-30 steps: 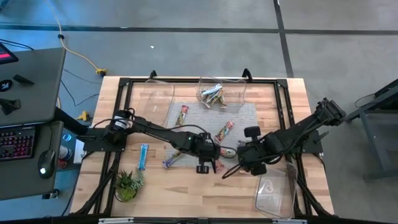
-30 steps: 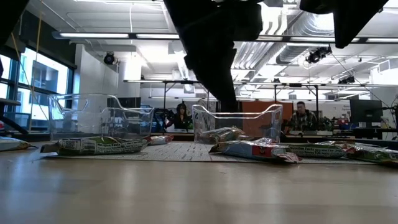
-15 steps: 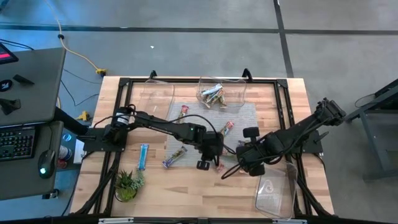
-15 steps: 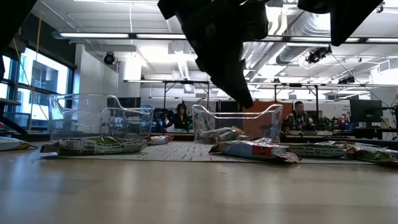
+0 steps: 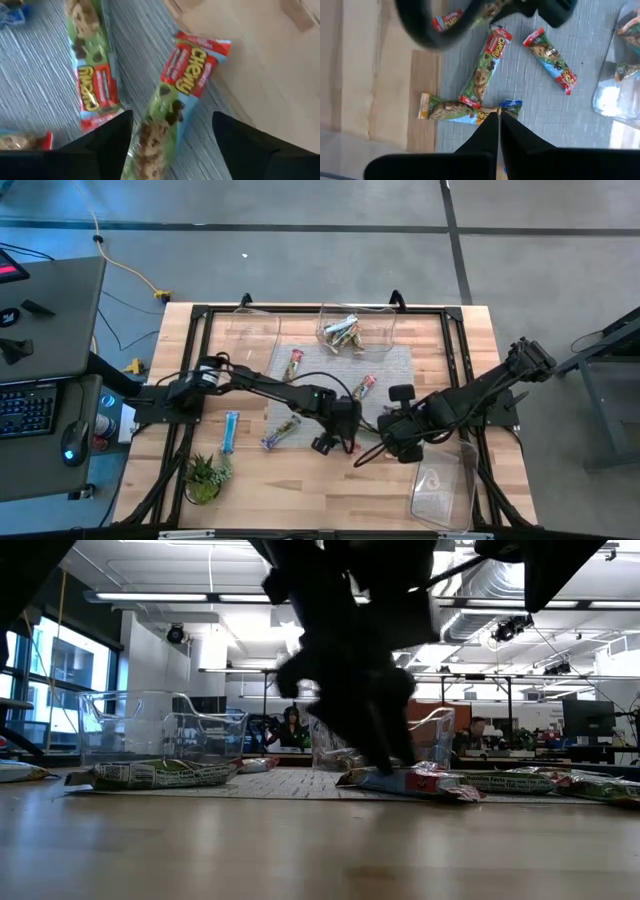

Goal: Pick and place Granola Bars by type
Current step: Put the red granola bar into the top left transparent bin

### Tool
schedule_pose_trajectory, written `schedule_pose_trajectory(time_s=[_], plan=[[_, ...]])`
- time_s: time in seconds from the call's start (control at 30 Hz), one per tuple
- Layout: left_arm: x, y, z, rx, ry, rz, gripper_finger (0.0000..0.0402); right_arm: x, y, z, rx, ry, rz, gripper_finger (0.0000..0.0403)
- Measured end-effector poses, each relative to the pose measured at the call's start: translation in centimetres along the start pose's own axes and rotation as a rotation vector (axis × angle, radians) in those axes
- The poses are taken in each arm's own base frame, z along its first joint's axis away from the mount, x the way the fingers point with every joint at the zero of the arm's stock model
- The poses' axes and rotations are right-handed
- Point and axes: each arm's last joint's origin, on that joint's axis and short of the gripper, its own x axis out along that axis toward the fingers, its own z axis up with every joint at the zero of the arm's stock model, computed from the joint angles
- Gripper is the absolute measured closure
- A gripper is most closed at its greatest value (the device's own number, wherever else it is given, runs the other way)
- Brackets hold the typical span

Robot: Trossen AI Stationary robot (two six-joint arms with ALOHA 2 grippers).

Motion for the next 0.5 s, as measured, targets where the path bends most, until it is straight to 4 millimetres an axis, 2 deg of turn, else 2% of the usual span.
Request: schedule_pose_trajectory(time_s=[0.17, 0.27, 0.37, 0.5], plan=[[1.4, 0.0, -0.5, 0.006, 0.032, 0.003, 0.012, 0.0, 0.1, 0.2, 0.006, -0.018, 0.007, 0.0398], [1.6, 0.0, -0.7, 0.009, 0.045, -0.007, 0.0129, 0.0, 0.1, 0.3, 0.008, -0.026, 0.01, 0.0399], [1.6, -0.1, -0.7, 0.01, 0.041, -0.023, 0.0157, 0.0, 0.1, 0.3, 0.008, -0.026, 0.008, 0.0402], [1.5, -0.2, -0.7, 0.012, 0.045, -0.027, 0.0214, 0.0, 0.1, 0.3, 0.008, -0.028, 0.008, 0.0399]])
